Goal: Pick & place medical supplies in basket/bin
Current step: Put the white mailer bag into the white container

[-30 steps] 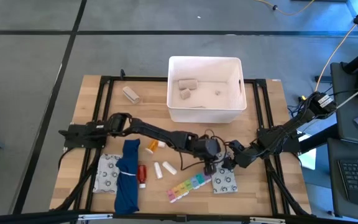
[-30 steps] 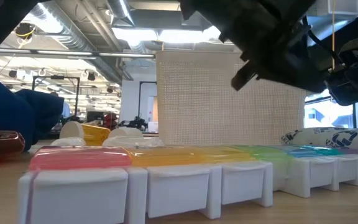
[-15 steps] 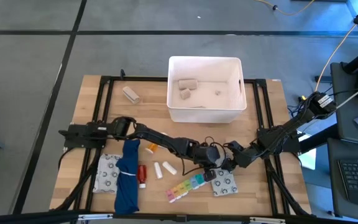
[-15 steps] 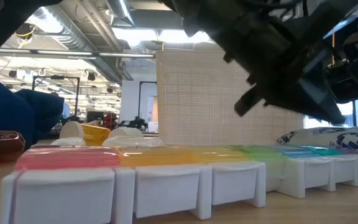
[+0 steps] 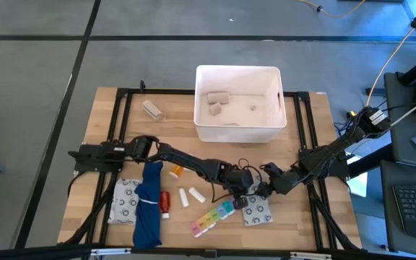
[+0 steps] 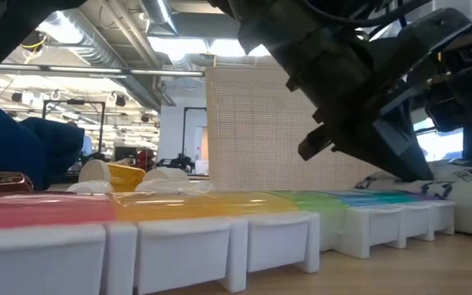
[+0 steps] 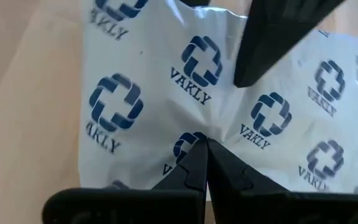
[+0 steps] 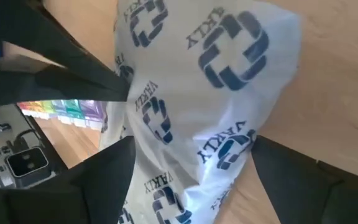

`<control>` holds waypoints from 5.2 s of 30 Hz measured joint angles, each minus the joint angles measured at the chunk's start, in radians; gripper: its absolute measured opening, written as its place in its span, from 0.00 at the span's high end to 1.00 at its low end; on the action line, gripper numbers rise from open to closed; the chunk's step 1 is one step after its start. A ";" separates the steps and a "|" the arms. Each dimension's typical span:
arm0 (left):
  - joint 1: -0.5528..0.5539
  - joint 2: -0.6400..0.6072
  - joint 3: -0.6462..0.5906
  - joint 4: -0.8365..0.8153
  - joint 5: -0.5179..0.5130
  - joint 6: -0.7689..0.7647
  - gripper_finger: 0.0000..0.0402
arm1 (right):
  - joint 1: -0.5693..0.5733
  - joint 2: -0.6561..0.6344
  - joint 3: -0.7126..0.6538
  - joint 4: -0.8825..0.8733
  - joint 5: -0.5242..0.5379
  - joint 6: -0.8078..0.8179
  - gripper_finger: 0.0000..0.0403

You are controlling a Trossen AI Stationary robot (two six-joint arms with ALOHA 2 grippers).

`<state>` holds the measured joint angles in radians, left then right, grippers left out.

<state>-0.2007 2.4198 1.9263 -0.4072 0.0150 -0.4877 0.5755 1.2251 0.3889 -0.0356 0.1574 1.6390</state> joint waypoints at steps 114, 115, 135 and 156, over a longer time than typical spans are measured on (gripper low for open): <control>0.608 -1.580 -0.956 0.086 -0.143 0.503 0.85 | -1.118 0.421 1.151 -0.815 0.386 -2.509 0.61; 0.612 -1.580 -0.963 0.093 -0.142 0.502 0.85 | -1.123 0.446 1.151 -0.815 0.397 -2.544 0.61; 0.629 -1.580 -0.970 0.098 -0.081 0.501 0.85 | -1.181 0.768 1.152 -0.805 0.442 -2.661 0.52; 0.629 -1.580 -0.970 0.097 -0.081 0.528 0.85 | -1.179 0.774 1.207 -0.827 0.511 -2.679 0.23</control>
<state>0.4282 0.8402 0.9565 -0.3107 -0.0658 0.0407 -0.6032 1.9991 1.5960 -0.8629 0.6683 -1.0398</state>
